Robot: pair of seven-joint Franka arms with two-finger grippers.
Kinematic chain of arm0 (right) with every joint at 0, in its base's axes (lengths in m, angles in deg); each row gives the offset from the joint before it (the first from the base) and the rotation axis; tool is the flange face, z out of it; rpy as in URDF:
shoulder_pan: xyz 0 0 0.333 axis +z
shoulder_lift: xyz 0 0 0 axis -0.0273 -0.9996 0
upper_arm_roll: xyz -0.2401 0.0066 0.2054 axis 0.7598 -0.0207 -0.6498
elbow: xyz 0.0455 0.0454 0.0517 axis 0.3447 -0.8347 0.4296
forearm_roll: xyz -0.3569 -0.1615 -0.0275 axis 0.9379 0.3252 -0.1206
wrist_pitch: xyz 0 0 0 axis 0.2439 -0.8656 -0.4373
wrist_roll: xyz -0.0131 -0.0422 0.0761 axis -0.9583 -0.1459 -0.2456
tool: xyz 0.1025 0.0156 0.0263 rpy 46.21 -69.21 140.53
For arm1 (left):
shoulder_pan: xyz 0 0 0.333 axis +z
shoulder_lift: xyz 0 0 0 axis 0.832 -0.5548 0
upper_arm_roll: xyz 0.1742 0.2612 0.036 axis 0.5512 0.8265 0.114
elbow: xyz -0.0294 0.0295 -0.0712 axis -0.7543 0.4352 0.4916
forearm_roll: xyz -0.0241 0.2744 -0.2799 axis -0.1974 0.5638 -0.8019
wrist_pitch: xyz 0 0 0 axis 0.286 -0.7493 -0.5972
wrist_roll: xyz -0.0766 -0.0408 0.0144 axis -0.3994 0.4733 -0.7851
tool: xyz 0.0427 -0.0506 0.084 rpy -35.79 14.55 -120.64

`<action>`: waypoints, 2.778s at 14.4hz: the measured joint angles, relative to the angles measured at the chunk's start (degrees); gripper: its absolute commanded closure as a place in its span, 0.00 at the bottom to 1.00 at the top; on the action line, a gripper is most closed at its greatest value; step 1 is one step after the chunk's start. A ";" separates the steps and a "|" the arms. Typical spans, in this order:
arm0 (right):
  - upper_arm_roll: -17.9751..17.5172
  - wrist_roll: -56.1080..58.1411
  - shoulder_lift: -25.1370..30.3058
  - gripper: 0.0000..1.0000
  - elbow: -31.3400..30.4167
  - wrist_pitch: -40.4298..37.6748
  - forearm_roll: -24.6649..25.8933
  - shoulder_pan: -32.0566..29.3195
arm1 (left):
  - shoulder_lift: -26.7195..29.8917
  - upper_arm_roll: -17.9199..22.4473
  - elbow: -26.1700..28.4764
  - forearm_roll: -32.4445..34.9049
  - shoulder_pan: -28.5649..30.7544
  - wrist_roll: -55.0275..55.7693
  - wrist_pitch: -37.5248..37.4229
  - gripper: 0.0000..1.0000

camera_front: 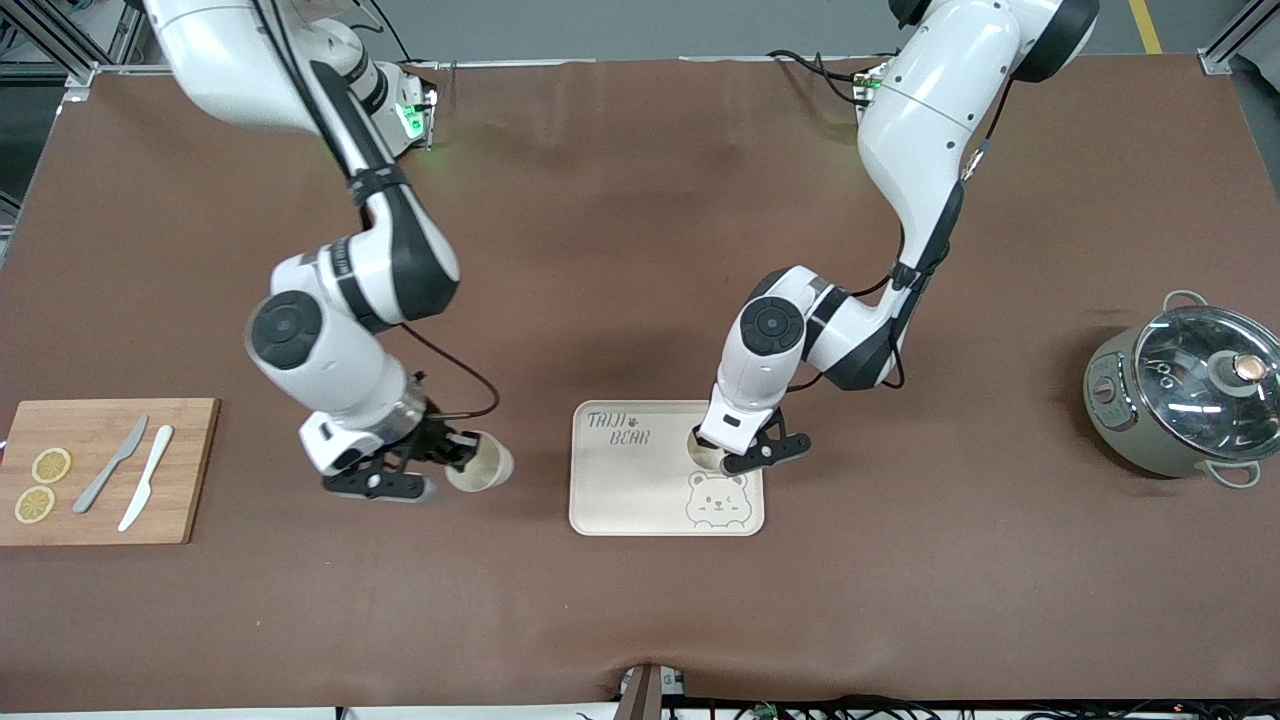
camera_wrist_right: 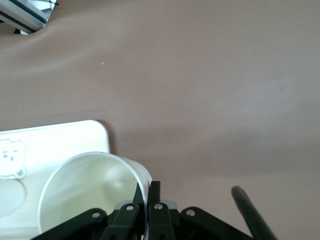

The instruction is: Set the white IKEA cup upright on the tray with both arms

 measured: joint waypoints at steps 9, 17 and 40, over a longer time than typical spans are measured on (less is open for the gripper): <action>0.05 -14.71 -8.22 1.00 5.42 5.46 0.01 7.23 | -0.13 0.01 -0.11 2.43 -0.38 1.55 -0.42 0.00; 0.13 -18.22 -13.06 1.00 5.75 12.01 0.01 9.87 | 5.66 0.11 -2.53 2.43 0.23 0.36 -14.81 0.00; 0.89 -21.07 -16.88 0.00 7.15 17.03 1.13 12.02 | 20.69 -0.05 -2.01 -5.48 24.12 -40.19 -36.29 0.00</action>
